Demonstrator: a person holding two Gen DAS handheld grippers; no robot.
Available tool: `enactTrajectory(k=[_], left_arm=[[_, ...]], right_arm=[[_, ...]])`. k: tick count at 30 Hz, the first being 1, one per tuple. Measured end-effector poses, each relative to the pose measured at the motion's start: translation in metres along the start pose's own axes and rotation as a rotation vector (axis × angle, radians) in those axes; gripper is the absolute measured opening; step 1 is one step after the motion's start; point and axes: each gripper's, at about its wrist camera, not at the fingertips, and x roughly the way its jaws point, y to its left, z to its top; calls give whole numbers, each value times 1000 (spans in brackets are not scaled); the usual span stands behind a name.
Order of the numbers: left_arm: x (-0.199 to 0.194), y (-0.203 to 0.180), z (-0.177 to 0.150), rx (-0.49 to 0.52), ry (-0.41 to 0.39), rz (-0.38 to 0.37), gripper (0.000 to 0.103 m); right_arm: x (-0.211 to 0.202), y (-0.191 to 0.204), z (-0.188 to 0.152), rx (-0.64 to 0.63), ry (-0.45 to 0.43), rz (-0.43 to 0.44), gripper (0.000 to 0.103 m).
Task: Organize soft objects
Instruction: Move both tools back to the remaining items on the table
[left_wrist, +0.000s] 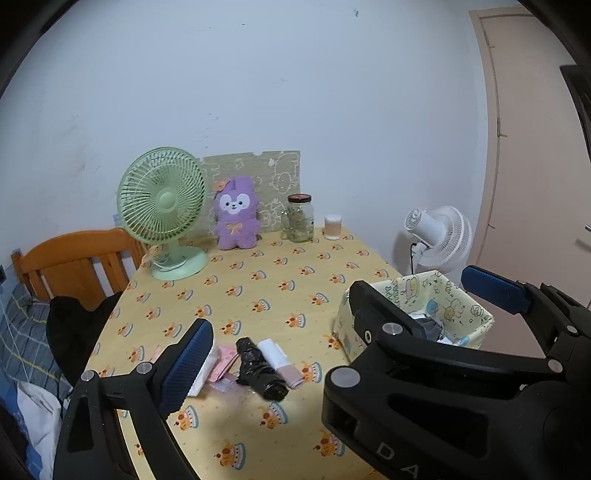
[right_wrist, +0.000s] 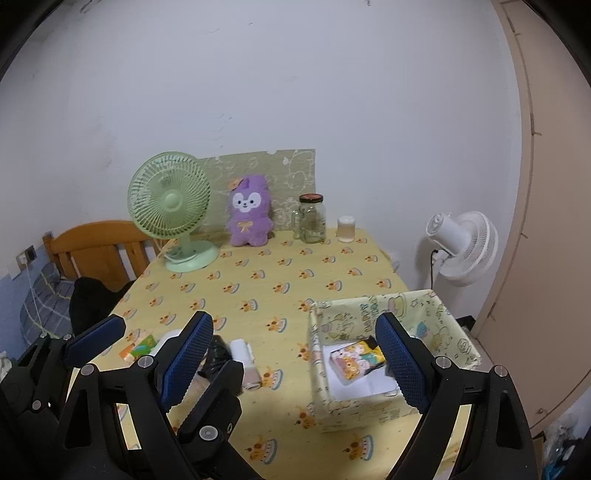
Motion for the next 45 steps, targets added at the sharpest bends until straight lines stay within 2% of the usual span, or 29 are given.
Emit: enactTrajectory(k=[7,10,18,25,30,38,40,41,43,45], left_arm=[[-4,10,-13,-12,-21,18,94],[1,16,-20,-25,1,27,94],[24,33,-37,-36,52,75,93],[47,51,-45,-56,74,115,93],[67,69,-53,-95,135,137,88],[93,87,-60,-110,182,165,79],[99,90,-62,-111,191,184,75],[100,92,-63,-115,186,202,69],[103,92,-65,-105,165,238,68],[110,95,-65,-101,182,234,66]], right_arm=[[0,12,-10,-16,-15,21,92],[4,17,-18,-19,-17,33,92],[37,32,-34,-26,40,97,91],[67,46,-39,-40,33,130,92],[89,57,-44,-58,71,151,91],[118,68,-49,-66,115,163,91],[127,70,-51,-66,135,167,88],[131,71,-53,-66,145,169,87],[138,73,-55,-65,157,169,85],[145,74,-57,-63,165,171,83]])
